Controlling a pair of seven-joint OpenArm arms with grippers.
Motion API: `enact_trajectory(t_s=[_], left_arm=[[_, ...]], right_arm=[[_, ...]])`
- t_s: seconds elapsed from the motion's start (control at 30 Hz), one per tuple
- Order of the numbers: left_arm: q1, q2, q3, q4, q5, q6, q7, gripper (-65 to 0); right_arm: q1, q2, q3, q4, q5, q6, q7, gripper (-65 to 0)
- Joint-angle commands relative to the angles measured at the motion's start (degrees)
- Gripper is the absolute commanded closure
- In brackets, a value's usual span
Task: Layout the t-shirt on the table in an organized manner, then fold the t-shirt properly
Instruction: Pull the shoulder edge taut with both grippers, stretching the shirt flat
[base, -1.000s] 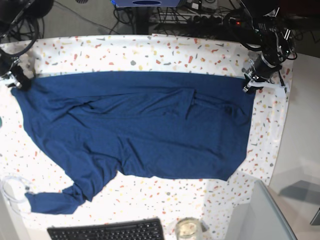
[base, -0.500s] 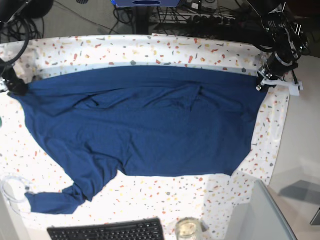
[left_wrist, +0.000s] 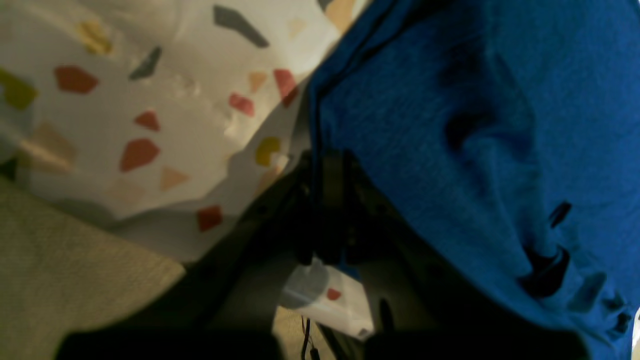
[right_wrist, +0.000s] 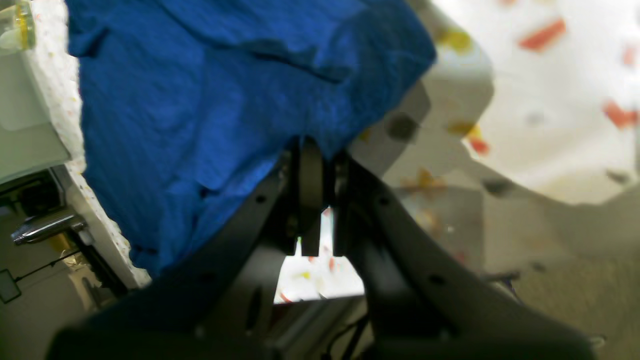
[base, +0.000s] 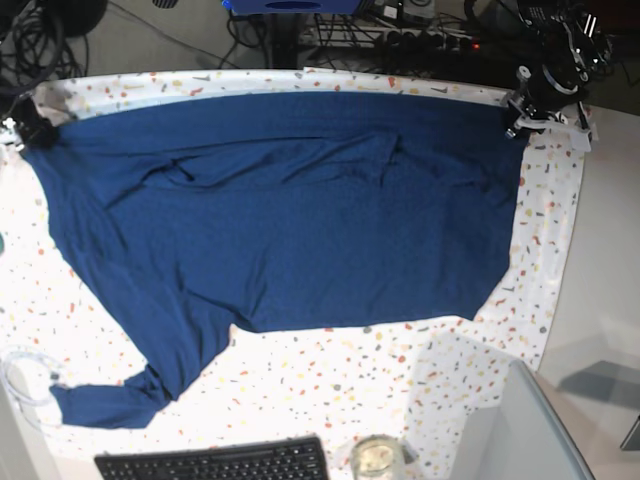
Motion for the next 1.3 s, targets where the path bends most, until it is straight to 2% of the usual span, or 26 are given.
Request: enact_trajectory(t_s=[0.0,0.13,0.5,1.13,1.2,1.27], left_arm=[[0.2,-0.8,-0.2,1.0,-0.6,-0.5,-1.0,0.0],[0.2,-0.8,-0.2,0.8,-0.5,-0.5,-1.0,0.0],[1.5,-0.8,-0.2,0.7,-0.5,-0.5,-1.1,0.0],[1.1,-0.8,-0.1,0.7,-0.4,-0.3,-1.1,0.0],[1.1,-0.8,-0.1,0.7,-0.4,-0.3,-1.1,0.0],[1.2,-0.8,-0.1,1.0,-0.4,-0.3,-1.1,0.0]], right_arm=[[-0.1,1.3,0.3,0.7,0.9,0.4,0.9,-0.5],[-0.9,1.3,0.3,0.7,0.9,2.3,1.7,-0.5],[-4.1,-0.7,0.3,0.7,0.9,2.6,4.3,-0.5],[-5.5,-1.2,0.7,0.8,0.9,2.3,4.3,-1.1],[-5.5,-1.2,0.7,0.8,0.9,2.2,4.3,-5.0],[-5.5,-1.2,0.8,0.8,0.9,2.2,4.4,-15.3]])
